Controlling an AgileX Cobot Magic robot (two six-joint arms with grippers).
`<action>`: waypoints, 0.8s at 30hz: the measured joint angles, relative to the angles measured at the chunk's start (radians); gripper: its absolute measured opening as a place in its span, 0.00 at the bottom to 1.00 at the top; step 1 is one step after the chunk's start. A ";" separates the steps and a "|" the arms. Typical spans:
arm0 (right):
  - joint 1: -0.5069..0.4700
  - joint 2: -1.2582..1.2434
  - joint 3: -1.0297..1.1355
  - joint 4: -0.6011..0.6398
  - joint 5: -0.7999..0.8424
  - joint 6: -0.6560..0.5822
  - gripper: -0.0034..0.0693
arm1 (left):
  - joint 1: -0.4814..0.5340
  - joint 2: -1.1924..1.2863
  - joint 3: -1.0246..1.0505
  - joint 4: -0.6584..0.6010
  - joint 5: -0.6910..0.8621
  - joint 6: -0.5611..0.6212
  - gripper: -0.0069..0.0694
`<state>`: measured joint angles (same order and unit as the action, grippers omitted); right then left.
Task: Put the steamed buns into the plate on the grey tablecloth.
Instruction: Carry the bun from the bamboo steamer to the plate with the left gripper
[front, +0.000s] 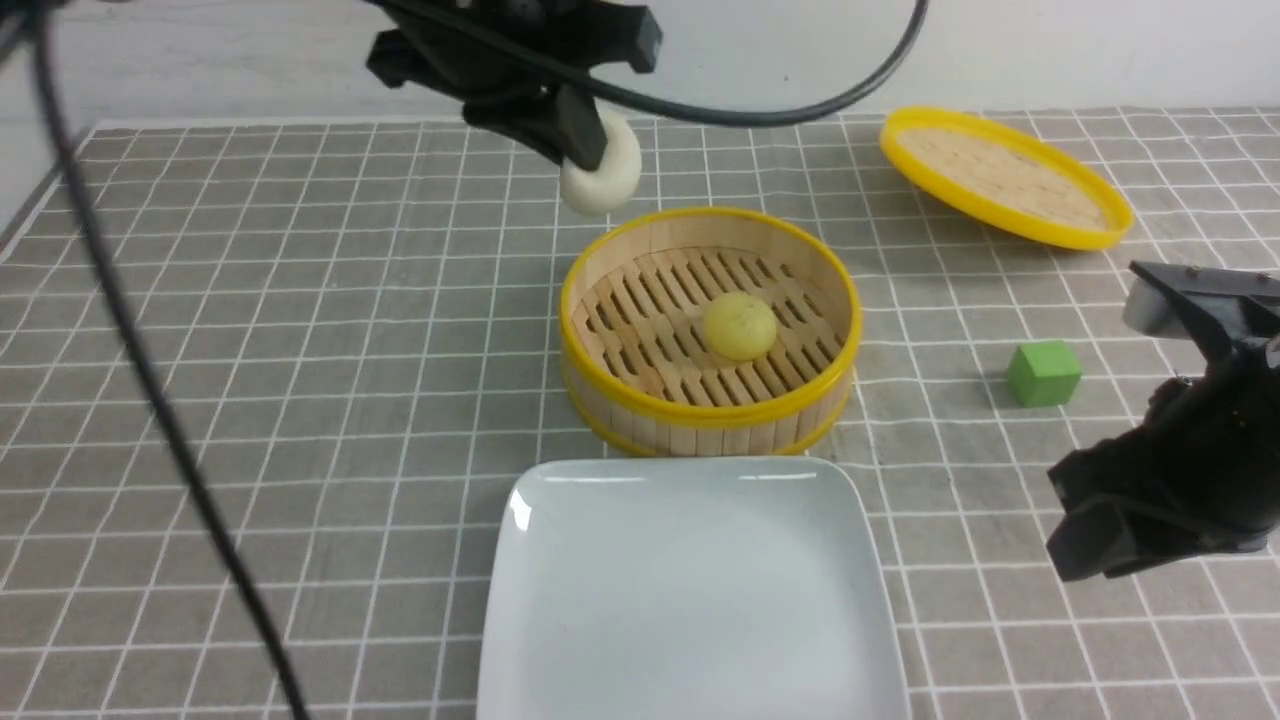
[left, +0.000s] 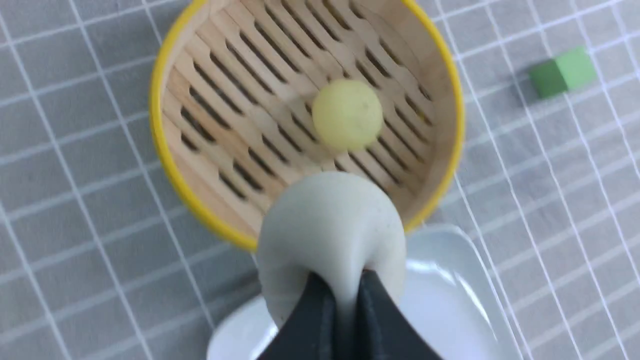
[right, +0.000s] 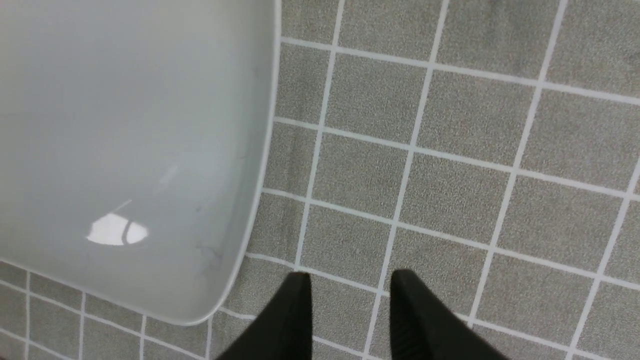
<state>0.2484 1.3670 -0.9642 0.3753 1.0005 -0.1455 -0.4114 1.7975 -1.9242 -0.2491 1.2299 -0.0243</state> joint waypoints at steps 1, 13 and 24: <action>0.001 0.000 0.000 0.000 0.000 0.000 0.38 | 0.000 -0.030 0.072 -0.005 0.000 0.000 0.12; 0.001 0.000 0.000 0.001 -0.006 0.000 0.38 | -0.128 -0.099 0.733 -0.149 -0.238 0.040 0.18; 0.001 0.000 -0.010 0.016 0.026 -0.006 0.38 | -0.194 -0.060 0.742 -0.161 -0.406 0.004 0.70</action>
<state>0.2495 1.3670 -0.9739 0.3914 1.0267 -0.1515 -0.6056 1.7375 -1.1818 -0.4100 0.8237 -0.0202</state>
